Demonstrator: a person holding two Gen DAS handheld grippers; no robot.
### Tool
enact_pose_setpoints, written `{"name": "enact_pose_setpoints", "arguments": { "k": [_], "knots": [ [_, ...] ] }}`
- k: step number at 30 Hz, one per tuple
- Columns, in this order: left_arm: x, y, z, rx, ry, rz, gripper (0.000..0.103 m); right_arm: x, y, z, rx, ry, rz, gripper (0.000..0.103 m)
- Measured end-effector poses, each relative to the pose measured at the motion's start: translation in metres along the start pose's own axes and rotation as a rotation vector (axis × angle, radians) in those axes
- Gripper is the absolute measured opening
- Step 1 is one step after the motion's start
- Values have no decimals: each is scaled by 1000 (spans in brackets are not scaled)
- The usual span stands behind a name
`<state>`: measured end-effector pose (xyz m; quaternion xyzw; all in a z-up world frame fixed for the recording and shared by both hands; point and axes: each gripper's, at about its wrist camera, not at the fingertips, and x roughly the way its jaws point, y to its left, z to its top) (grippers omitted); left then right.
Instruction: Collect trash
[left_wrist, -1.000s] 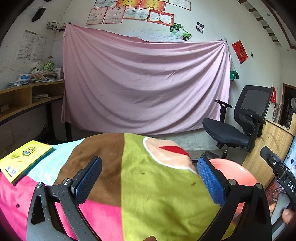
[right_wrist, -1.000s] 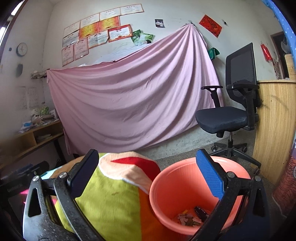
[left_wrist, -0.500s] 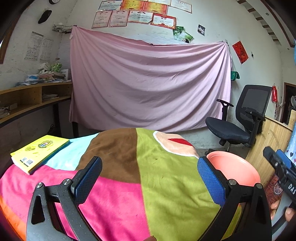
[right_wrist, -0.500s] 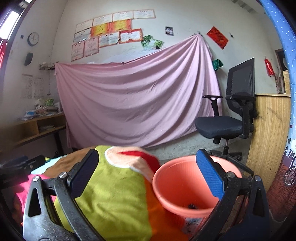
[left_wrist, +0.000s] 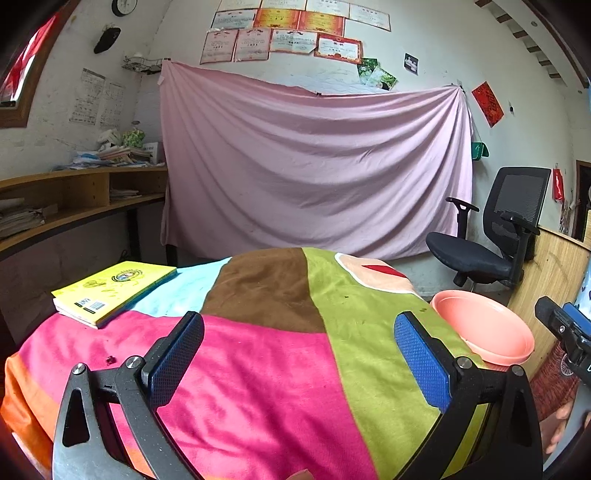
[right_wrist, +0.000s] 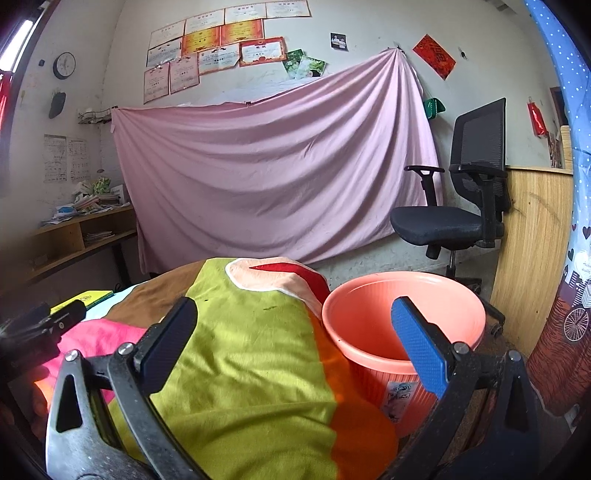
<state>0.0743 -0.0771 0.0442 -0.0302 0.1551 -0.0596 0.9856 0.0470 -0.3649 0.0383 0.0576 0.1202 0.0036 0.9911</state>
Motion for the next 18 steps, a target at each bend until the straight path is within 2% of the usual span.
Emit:
{"name": "enact_pose_setpoints", "arguments": {
  "k": [6, 18],
  "knots": [
    [-6, -1, -5, 34, -34, 23, 101, 6, 7, -9, -47, -4, -14, 103],
    [-8, 3, -11, 49, -45, 32, 101, 5, 10, -11, -58, -13, -16, 103]
  ]
}}
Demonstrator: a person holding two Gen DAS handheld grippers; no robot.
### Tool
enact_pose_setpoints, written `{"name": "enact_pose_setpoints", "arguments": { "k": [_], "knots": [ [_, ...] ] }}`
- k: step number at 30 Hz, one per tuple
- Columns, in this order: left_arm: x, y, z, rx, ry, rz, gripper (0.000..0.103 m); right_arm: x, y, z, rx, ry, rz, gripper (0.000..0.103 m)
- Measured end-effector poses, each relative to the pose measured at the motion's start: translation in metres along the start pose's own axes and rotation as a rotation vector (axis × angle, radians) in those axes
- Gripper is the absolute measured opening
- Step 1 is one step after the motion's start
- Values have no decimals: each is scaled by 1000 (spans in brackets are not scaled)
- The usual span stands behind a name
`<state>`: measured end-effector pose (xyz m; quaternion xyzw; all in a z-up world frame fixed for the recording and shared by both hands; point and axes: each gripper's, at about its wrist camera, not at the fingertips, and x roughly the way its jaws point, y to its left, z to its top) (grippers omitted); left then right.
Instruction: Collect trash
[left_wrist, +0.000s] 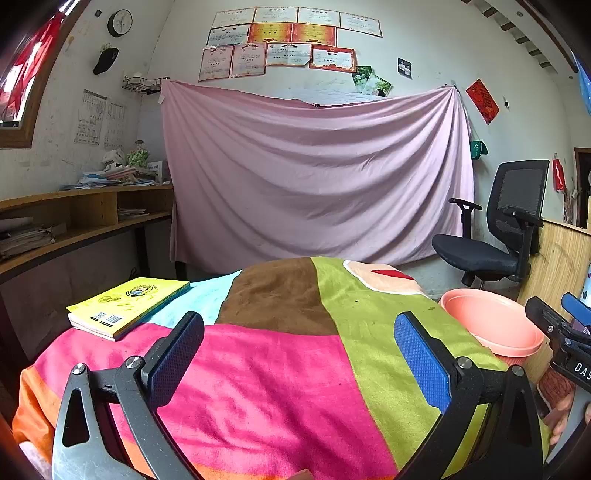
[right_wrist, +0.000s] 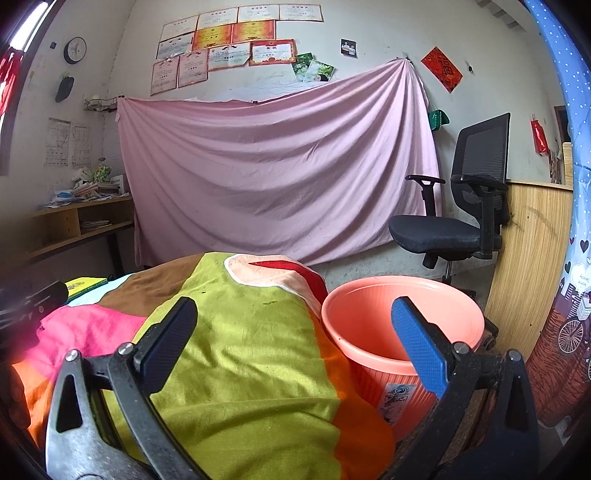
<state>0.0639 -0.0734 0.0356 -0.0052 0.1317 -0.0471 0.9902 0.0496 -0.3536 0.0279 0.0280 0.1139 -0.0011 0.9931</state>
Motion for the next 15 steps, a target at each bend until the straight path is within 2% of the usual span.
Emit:
{"name": "enact_pose_setpoints", "arguments": {
  "k": [15],
  "knots": [
    [1, -1, -3, 3, 2, 6, 101, 2, 3, -3, 7, 5, 2, 103]
  ]
}}
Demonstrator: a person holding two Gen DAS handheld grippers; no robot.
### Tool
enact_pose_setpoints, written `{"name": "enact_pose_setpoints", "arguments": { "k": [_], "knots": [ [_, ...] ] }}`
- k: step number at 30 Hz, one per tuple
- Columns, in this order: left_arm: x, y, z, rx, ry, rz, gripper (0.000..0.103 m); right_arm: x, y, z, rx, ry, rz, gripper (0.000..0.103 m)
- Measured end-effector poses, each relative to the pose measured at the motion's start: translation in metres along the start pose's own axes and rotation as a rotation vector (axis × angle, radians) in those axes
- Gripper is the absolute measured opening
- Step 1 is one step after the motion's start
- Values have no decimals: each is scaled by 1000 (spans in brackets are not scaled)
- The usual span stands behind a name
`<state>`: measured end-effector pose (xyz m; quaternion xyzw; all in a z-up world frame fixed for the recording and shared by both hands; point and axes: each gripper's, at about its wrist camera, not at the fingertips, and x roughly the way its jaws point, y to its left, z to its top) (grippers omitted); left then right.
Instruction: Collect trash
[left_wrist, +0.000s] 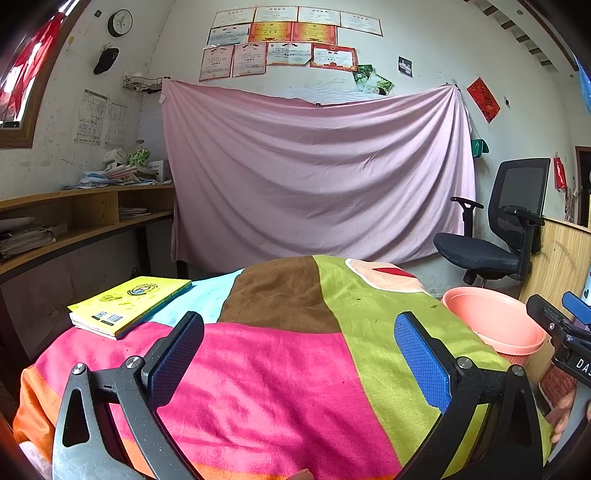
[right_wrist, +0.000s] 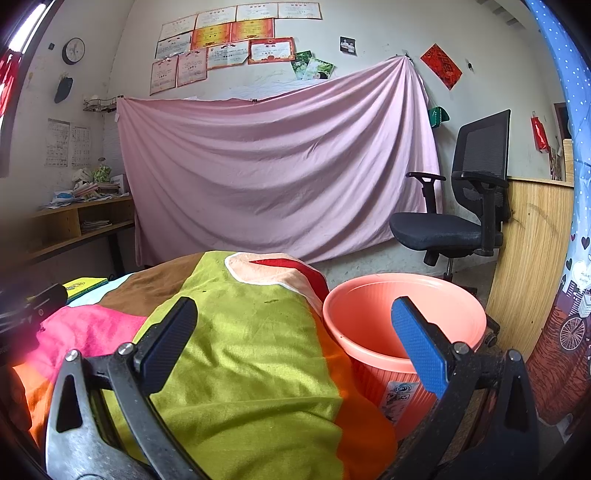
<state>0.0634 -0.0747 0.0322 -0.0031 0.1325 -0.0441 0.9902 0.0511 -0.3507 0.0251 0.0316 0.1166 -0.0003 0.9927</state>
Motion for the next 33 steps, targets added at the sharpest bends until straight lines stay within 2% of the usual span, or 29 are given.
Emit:
{"name": "enact_pose_setpoints", "arguments": {
  "k": [33],
  "knots": [
    [3, 0, -5, -3, 8, 9, 101, 5, 3, -4, 3, 13, 5, 103]
  ]
}}
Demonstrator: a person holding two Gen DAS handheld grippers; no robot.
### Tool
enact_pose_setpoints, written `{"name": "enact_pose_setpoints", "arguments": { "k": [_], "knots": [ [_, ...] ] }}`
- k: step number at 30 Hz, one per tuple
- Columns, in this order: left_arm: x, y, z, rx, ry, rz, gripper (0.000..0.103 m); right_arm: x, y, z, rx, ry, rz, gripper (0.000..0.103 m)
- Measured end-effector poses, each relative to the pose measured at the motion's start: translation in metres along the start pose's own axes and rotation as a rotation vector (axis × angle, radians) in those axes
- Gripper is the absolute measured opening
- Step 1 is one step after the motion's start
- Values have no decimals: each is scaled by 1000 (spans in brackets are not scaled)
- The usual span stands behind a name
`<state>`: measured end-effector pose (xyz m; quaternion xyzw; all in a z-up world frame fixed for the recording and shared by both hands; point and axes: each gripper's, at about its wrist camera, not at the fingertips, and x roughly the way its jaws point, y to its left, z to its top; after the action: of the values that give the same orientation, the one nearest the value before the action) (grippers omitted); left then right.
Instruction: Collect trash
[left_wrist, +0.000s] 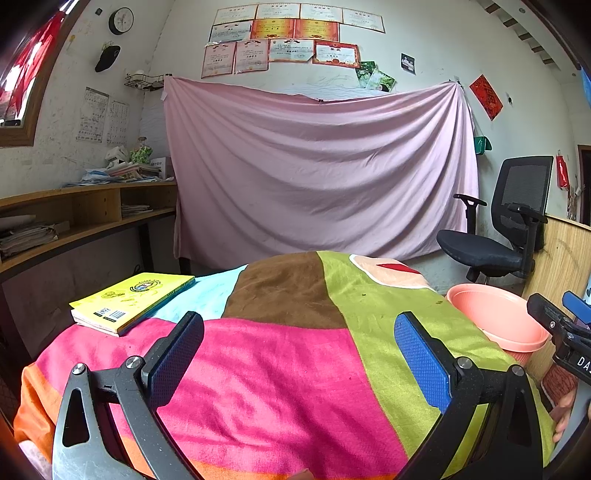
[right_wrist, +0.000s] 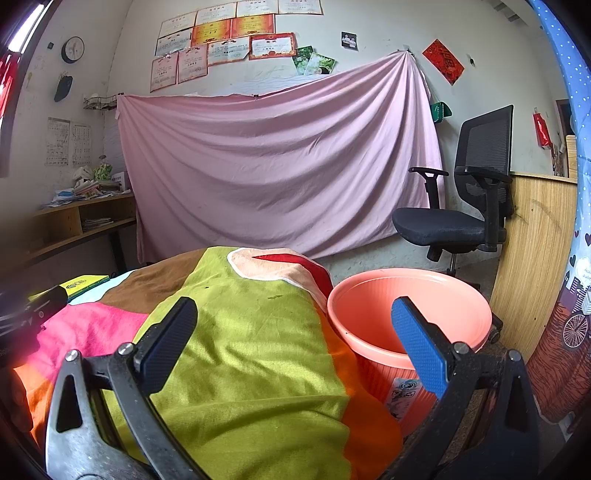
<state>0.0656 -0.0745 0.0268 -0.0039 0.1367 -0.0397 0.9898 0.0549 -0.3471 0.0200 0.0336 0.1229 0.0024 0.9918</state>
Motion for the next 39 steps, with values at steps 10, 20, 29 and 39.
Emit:
{"name": "enact_pose_setpoints", "arguments": {
  "k": [10, 20, 29, 39],
  "knots": [
    [0, 0, 0, 1, 1, -1, 101, 0, 1, 0, 1, 1, 0, 103],
    [-1, 3, -3, 0, 1, 0, 101, 0, 2, 0, 1, 2, 0, 103],
    [0, 3, -3, 1, 3, 1, 101, 0, 2, 0, 1, 3, 0, 103],
    [2, 5, -5, 1, 9, 1, 101, 2, 5, -2, 2, 6, 1, 103]
  ]
}}
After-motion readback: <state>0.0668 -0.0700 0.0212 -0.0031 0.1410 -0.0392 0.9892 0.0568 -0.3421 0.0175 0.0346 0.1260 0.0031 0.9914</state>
